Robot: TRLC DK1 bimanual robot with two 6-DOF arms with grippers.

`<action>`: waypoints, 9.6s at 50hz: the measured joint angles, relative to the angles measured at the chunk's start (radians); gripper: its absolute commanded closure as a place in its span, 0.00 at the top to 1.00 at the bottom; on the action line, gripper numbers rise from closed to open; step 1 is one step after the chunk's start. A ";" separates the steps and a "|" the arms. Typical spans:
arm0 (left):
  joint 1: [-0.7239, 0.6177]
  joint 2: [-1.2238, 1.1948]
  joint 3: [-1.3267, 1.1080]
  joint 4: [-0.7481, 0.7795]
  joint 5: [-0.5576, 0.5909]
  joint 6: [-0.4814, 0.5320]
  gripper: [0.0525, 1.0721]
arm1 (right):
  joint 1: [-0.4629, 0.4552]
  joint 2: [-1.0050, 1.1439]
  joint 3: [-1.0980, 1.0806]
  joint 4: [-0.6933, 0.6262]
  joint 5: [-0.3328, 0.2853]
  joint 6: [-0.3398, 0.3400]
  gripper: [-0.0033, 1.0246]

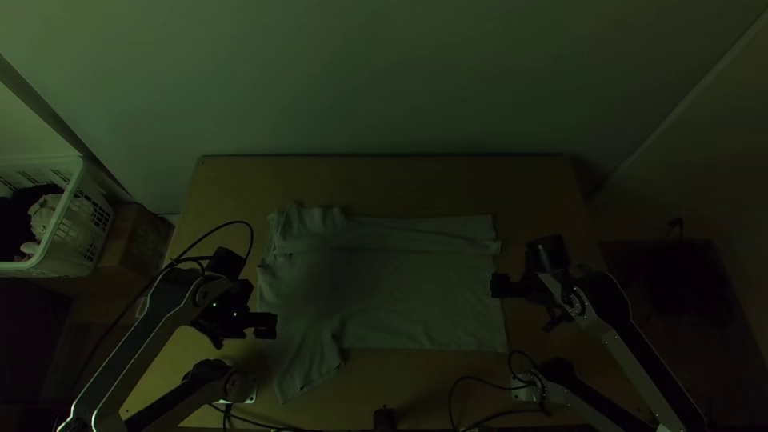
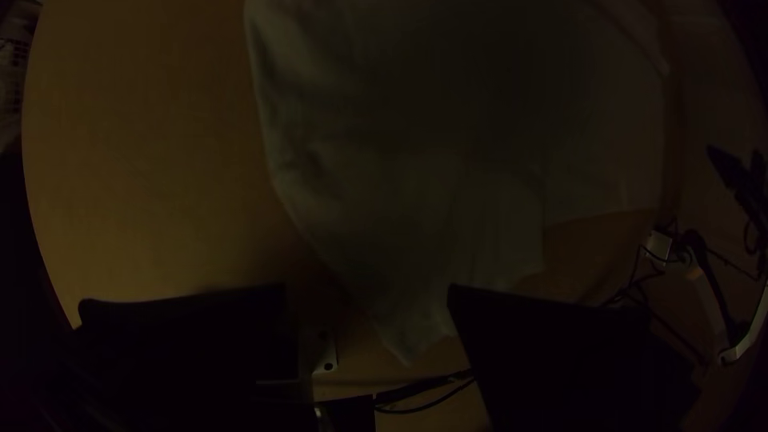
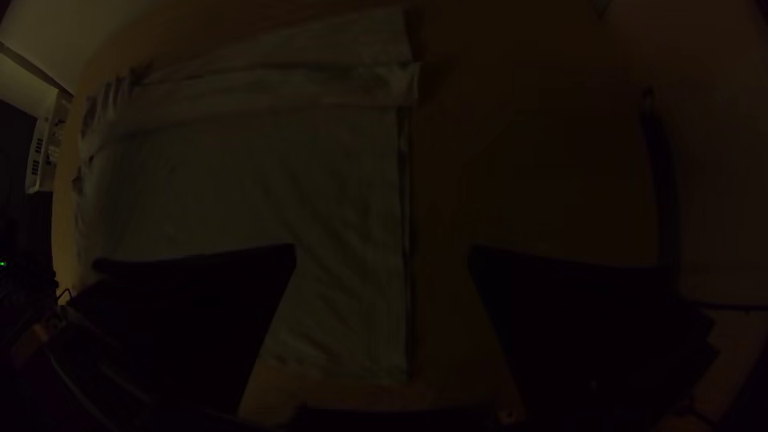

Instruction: Fold the t-shirt

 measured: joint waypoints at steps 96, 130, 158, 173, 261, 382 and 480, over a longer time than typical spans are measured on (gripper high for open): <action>-0.279 0.346 -0.135 0.240 -0.050 -0.172 0.03 | -0.052 0.319 -0.151 -0.232 -0.240 -0.016 0.84; -0.261 0.307 -0.106 0.276 -0.053 -0.172 0.03 | -0.027 0.447 -0.207 -0.109 -0.269 -0.043 0.22; -0.116 0.263 0.021 0.283 -0.053 -0.167 0.03 | -0.082 0.424 -0.076 -0.170 -0.229 -0.066 0.03; -0.014 0.266 0.117 0.283 -0.053 -0.123 0.03 | -0.107 0.415 0.062 -0.198 -0.197 -0.066 0.03; 0.226 0.934 0.932 0.361 0.160 -0.060 0.96 | -0.265 1.208 1.091 -0.201 -0.134 -0.061 0.97; 0.286 1.004 0.545 0.571 0.664 0.375 0.96 | -0.257 0.810 1.130 -0.196 -0.304 -0.126 0.97; 0.171 0.797 0.996 0.069 -0.159 0.288 0.03 | -0.414 0.661 0.872 -0.068 -0.304 -0.228 0.97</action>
